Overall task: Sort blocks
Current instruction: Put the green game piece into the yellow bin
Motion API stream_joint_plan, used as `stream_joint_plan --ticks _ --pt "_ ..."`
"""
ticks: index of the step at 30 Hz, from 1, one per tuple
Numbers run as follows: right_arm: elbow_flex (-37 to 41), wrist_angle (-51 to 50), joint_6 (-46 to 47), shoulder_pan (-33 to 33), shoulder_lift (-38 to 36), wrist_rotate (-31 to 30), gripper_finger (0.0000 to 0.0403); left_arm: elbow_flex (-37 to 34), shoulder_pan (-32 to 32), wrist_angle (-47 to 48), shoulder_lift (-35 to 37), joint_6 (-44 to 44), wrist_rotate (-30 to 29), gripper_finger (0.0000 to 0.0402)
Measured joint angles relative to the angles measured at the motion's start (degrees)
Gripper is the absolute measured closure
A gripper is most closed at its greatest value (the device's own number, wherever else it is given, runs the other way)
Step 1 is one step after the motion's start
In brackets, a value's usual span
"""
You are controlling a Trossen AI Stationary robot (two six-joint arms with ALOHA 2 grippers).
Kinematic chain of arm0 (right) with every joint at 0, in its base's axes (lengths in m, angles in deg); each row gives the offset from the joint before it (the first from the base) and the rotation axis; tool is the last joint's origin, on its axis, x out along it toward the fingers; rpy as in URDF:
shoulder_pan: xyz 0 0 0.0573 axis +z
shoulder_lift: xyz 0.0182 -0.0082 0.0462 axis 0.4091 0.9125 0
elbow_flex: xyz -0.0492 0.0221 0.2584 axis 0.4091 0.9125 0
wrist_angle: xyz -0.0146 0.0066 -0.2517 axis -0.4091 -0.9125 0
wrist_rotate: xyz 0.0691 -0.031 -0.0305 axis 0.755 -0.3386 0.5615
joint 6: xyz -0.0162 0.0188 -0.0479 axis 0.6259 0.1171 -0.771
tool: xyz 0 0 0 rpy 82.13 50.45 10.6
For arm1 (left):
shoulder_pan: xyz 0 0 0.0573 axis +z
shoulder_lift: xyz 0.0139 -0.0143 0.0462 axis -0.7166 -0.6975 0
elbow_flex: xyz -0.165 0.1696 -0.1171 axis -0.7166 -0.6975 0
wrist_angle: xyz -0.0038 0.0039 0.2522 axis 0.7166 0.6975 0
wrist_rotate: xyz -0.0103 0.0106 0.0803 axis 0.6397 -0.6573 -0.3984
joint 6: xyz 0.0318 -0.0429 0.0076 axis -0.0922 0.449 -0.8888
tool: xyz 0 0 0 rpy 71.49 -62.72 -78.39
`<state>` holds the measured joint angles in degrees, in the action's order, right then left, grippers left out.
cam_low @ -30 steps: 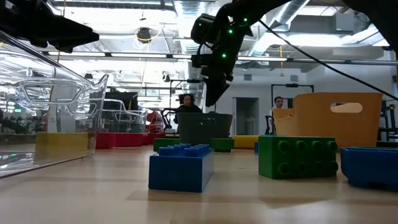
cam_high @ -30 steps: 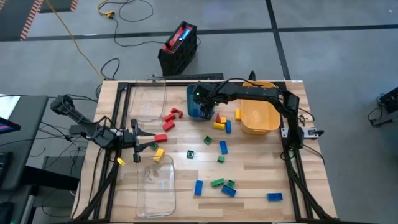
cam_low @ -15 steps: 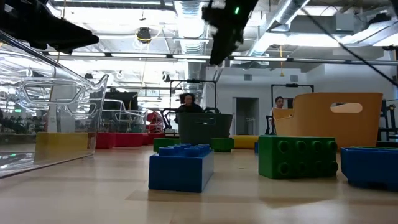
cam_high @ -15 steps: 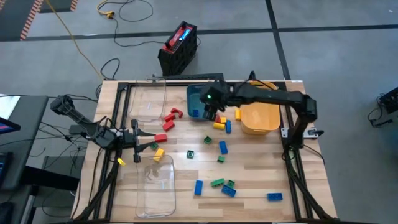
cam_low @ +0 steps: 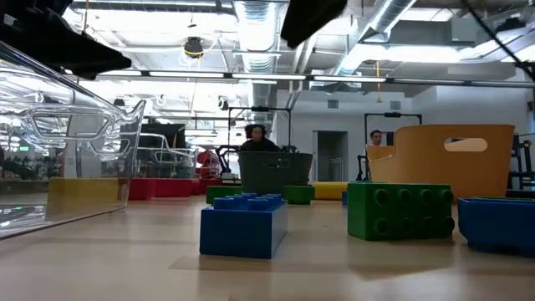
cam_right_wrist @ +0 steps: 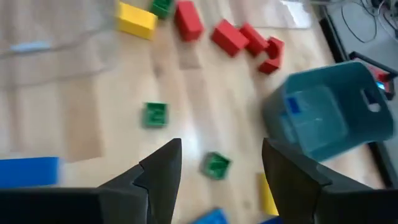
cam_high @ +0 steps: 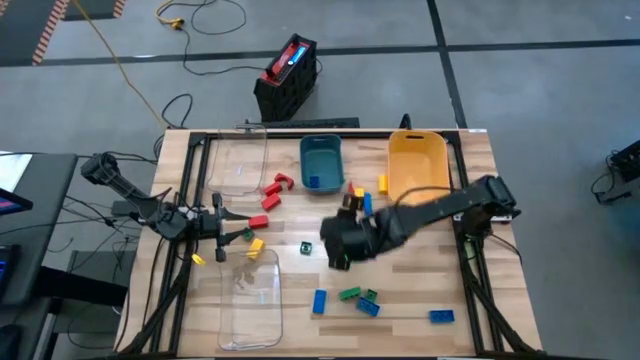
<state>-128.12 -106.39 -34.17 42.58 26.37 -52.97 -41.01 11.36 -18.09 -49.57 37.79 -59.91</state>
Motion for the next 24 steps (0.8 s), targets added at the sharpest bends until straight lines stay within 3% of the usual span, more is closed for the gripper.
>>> stream_joint_plan --ticks 6,12,24 --pt "-0.01 -1.02 13.54 5.5 0.17 -1.26 0.0168 0.0 0.0 -0.83 0.0 -2.38 -0.07 0.0262" --pt "0.03 -8.89 24.97 9.32 1.79 -0.58 0.0168 0.0 0.04 -1.35 0.0 -5.84 -0.09 0.0262" --pt "-0.05 -4.22 28.45 11.29 1.61 1.58 0.0168 0.0 4.71 -2.1 0.0 -11.5 -0.19 0.0262"
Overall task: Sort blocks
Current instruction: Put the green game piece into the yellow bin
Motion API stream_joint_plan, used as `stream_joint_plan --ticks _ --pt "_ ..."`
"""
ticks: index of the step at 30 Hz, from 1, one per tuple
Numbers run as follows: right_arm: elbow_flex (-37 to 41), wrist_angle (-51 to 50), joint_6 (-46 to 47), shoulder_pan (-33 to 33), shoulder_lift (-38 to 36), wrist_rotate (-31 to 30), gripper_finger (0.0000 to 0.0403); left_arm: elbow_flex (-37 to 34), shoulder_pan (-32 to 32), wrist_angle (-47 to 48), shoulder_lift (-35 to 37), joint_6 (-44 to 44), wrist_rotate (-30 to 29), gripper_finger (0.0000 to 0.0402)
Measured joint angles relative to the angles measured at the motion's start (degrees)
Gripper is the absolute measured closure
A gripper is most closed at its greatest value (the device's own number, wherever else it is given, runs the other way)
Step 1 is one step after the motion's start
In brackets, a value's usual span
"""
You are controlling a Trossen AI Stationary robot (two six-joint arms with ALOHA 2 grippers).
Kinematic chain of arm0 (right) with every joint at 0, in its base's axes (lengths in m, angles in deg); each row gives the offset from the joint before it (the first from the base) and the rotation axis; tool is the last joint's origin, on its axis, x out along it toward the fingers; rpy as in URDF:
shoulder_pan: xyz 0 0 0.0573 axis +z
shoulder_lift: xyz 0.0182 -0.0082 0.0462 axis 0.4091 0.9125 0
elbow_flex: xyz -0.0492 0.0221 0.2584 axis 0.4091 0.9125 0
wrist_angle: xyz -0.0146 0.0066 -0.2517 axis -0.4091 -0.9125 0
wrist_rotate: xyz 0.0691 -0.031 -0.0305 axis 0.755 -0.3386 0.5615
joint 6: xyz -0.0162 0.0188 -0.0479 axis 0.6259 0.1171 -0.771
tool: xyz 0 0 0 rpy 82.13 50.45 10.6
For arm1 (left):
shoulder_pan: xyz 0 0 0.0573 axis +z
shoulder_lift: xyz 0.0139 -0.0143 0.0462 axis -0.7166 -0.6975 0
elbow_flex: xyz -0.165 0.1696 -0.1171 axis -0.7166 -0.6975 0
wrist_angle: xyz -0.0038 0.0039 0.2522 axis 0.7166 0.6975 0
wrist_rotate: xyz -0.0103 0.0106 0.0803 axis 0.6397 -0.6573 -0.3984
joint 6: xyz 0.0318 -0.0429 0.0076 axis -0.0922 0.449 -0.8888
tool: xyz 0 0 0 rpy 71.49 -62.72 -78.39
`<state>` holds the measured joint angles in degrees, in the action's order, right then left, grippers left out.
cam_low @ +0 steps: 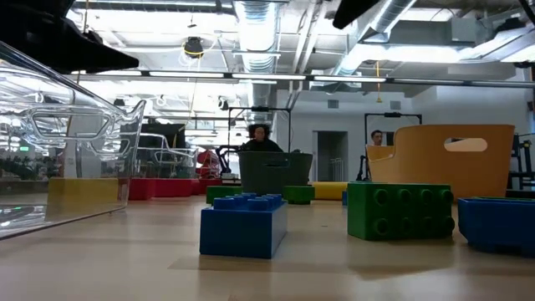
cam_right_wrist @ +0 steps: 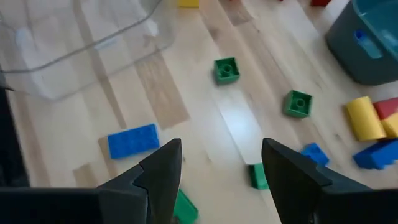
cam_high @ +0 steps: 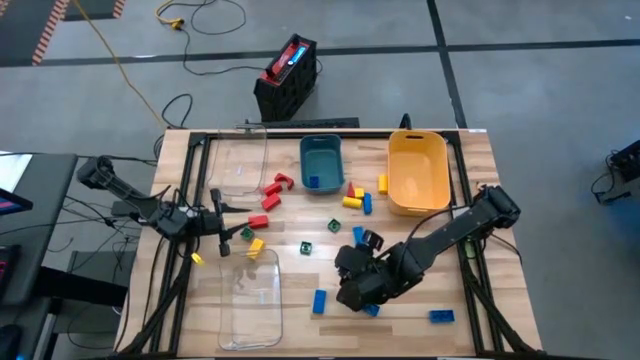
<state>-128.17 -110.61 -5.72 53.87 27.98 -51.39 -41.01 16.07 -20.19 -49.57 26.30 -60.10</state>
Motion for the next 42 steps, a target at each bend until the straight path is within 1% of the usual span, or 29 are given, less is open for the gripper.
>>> stream_joint_plan --ticks 4,10,13,15,19,20,22,26,29,33,37,42 --pt "-0.01 1.95 -0.01 -0.08 0.13 0.14 0.0168 0.0 1.12 -2.07 0.04 -1.97 0.79 0.0262" --pt "0.04 3.98 -1.79 -0.18 2.61 5.65 0.0168 0.0 1.7 -1.12 0.04 -1.35 1.41 0.0262" --pt "0.04 4.86 -2.31 0.35 3.47 6.04 0.0168 0.0 1.7 -0.29 -0.01 -0.45 1.52 0.0262" --pt "0.0 5.57 -4.21 0.35 3.85 6.36 0.0168 0.0 1.7 -0.39 0.02 -0.15 1.54 0.0262" --pt "0.02 7.74 -5.83 -0.95 5.06 12.9 0.0167 0.14 1.73 -0.47 -0.01 0.21 1.55 0.0262" --pt "-0.03 8.36 -6.58 -1.06 5.49 13.73 0.0167 0.4 1.74 -0.44 -0.02 0.23 1.52 0.0262" --pt "-0.08 9.24 -8.23 -1.67 6.28 14.82 0.0165 0.85 1.74 -0.65 0.05 0.26 1.54 0.0262" --pt "0.04 7.91 -9.83 -2.12 9.53 16.61 0.0162 1.38 1.76 -0.61 0.02 0.39 1.39 0.0262" --pt "0.03 10.39 -11.29 -2.37 11.93 17.41 0.0161 1.38 1.76 -0.24 0.01 1.04 1.38 0.0262" --pt "-0.35 12.03 -9.1 -3.29 13.39 20.59 0.0161 1.38 1.78 0.79 0.04 1.44 0.99 0.0262" --pt "-1.64 10.8 -6.59 -3.35 14.2 21.44 0.0161 1.38 1.78 0.86 0.04 1.26 0.51 0.0262" --pt "-3.97 10.1 -10.67 -2.22 14.21 21.38 0.0161 1.38 1.78 2.16 0.0 2.6 0.51 0.0262"
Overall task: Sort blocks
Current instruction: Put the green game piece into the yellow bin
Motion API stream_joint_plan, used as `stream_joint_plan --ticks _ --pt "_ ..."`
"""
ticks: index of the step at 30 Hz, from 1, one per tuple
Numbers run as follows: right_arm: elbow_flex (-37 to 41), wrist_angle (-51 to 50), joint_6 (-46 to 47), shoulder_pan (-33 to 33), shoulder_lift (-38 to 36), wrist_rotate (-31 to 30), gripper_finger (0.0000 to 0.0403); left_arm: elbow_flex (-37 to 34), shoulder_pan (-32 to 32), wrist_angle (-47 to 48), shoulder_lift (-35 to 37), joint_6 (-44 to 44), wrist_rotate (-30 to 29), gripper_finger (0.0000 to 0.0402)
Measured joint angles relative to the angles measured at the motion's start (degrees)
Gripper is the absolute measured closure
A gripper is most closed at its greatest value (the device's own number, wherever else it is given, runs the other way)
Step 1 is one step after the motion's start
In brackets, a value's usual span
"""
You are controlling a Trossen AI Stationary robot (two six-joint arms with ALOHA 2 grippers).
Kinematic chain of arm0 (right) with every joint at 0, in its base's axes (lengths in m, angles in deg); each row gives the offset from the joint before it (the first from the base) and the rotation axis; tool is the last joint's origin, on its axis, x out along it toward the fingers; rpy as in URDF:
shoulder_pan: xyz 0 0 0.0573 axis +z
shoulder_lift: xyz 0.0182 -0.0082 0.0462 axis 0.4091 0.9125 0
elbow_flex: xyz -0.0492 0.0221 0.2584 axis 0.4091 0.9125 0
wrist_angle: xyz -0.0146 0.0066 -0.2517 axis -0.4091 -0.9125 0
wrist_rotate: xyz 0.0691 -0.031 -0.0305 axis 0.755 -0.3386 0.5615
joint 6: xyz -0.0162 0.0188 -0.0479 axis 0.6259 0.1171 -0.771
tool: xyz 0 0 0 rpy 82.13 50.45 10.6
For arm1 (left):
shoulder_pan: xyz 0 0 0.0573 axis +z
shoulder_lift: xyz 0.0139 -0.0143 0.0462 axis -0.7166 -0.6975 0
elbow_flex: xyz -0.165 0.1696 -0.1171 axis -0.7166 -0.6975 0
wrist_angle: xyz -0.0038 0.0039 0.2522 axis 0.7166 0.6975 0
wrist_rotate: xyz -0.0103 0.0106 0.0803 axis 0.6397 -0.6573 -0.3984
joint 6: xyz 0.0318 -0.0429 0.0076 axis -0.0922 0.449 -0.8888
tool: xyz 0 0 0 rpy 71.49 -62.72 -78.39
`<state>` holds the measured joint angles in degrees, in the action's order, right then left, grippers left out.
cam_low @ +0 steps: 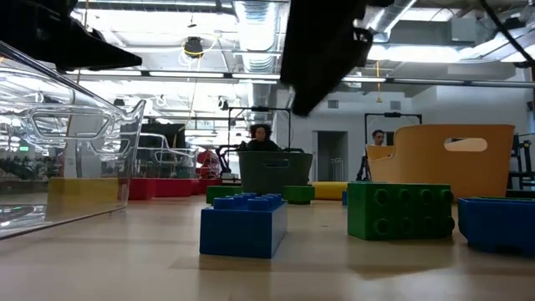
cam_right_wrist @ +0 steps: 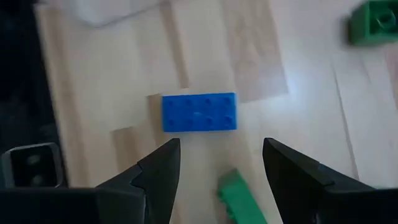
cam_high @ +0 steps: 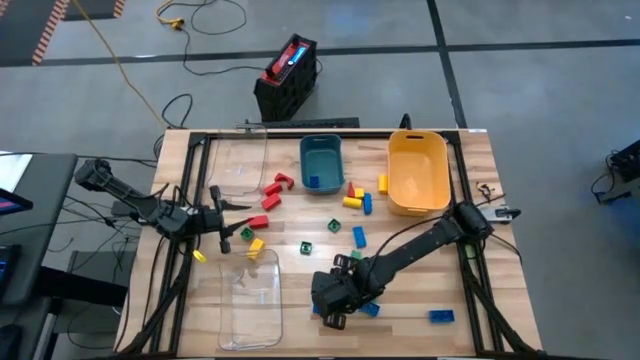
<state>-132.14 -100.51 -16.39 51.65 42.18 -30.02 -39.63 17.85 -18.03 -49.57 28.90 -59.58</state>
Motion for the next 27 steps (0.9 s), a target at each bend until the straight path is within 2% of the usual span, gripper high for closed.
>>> stream_joint_plan --ticks 4,11,18,27 --pt "-1.56 1.39 -7.88 1.01 -0.11 -0.14 0.0162 0.0 -0.28 1.52 0.01 2.36 1.32 0.0262" --pt "-1.52 3.48 -33.12 3.52 -0.02 -2.99 0.0164 0.0 -3.58 4.19 0.04 5.25 3.79 0.0262" --pt "-1.48 4.93 -48.09 2.7 -0.01 -3.8 0.0164 0.29 -5.97 6.76 0.04 9.08 3.96 0.0262" --pt "-1.41 5.11 -66.8 1.13 2.92 -3.35 0.0164 8.08 -6.03 18.53 -0.27 18.57 3.94 0.0262"
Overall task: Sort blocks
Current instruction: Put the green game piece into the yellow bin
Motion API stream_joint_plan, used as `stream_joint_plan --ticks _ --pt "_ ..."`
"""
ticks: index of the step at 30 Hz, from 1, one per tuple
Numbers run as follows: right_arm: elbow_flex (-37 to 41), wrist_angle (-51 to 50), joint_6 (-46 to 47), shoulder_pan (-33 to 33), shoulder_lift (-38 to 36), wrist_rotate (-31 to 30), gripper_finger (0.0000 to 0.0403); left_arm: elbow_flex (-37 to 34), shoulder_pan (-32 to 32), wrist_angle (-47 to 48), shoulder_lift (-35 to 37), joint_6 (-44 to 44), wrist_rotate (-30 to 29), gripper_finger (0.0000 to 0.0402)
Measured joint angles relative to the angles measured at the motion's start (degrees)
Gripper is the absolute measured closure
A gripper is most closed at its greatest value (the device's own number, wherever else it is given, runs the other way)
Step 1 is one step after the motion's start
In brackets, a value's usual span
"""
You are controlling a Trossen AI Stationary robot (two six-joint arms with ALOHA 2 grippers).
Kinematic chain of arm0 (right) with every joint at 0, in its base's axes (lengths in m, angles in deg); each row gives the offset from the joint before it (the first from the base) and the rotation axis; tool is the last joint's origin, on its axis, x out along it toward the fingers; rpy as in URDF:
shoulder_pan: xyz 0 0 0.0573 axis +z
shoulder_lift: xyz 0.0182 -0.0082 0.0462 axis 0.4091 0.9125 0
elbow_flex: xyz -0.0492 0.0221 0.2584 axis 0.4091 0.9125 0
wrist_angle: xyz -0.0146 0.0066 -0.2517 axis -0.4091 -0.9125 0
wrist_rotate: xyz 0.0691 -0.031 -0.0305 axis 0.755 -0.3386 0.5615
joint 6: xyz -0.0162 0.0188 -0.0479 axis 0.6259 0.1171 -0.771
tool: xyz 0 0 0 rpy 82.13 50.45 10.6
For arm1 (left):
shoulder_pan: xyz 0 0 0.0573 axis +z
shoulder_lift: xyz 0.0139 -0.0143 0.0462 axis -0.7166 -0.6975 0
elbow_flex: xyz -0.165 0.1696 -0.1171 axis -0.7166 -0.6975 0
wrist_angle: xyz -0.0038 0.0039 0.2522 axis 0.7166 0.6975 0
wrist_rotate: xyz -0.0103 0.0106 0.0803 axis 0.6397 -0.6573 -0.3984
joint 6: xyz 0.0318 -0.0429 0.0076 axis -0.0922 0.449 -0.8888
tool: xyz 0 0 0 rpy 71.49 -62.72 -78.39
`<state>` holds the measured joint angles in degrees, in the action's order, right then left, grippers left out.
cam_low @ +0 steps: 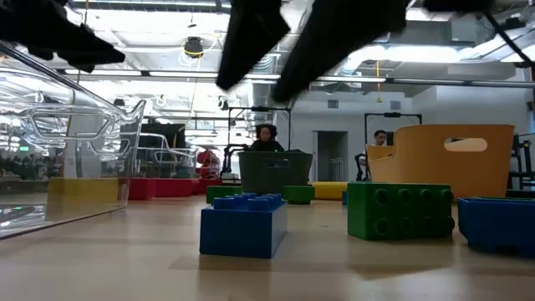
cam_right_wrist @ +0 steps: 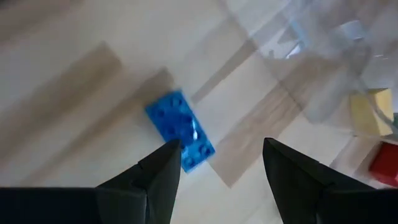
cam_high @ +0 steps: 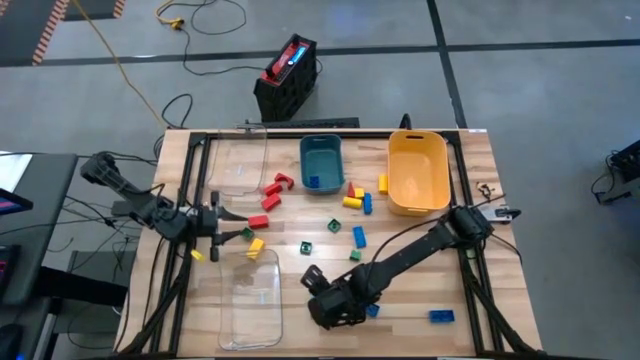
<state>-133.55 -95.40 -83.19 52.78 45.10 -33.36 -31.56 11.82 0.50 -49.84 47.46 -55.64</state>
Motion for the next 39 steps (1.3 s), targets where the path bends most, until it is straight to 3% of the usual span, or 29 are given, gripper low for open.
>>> stream_joint_plan --ticks 8,15,29,39 --pt "-0.02 -2.33 -10.45 -2.92 0.8 5.05 0.0164 3.14 0.02 3.62 -0.13 4.07 -1.42 0.0262" --pt "0.25 -3.56 -11.19 -4.89 0.79 8.96 0.0164 3.29 0.02 4.47 -0.13 5.68 -1.71 0.0262" --pt "-0.12 -14.34 23.26 -2.78 0.25 12.43 0.0164 3.29 0.02 8.15 -0.13 7.04 -1.65 0.0262" --pt "3.01 -13.74 32.4 -2.78 0.71 12.29 0.0164 3.29 0.02 8.13 -0.11 6.41 -1.65 0.0262"
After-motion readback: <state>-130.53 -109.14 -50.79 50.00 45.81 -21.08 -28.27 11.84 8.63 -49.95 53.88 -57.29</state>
